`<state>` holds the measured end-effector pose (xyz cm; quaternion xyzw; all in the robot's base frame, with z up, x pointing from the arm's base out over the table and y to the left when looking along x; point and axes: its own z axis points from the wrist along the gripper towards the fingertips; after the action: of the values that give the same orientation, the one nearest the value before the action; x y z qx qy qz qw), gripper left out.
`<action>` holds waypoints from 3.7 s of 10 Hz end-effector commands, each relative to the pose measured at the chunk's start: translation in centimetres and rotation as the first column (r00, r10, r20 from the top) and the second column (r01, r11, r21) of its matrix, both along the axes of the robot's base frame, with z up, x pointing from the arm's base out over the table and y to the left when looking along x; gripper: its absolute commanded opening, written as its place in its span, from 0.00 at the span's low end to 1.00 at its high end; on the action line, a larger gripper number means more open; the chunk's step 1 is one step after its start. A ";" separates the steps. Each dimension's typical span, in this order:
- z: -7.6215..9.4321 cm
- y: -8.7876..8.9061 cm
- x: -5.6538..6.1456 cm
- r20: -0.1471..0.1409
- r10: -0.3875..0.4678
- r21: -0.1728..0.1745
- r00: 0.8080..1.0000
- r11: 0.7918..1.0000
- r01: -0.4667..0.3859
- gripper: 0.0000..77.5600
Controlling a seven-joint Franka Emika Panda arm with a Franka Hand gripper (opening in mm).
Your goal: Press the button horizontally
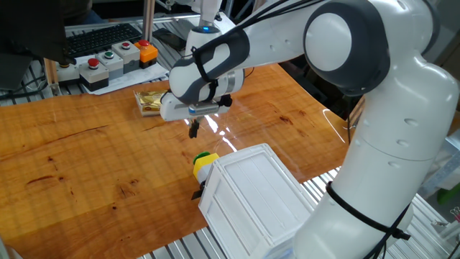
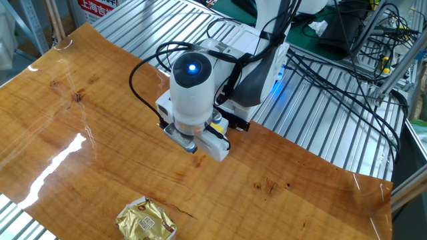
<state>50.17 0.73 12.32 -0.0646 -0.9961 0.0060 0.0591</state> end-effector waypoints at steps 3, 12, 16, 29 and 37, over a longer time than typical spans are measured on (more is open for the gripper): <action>-1.3 -0.2 -1.2 0.003 0.021 0.000 1.000 1.000 -0.021 0.00; -3.5 -0.7 -2.8 -0.059 0.026 0.006 0.998 1.000 -0.026 0.00; -3.6 -0.8 -3.0 -0.094 0.018 0.010 0.995 1.000 -0.017 0.00; -4.2 -1.1 -5.6 -0.157 -0.007 0.034 0.988 0.999 0.013 0.00; -1.3 -0.1 -4.5 -0.141 -0.008 0.001 0.990 1.000 0.008 0.00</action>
<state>44.89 0.26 9.94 -0.0720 -0.9879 0.0005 0.1375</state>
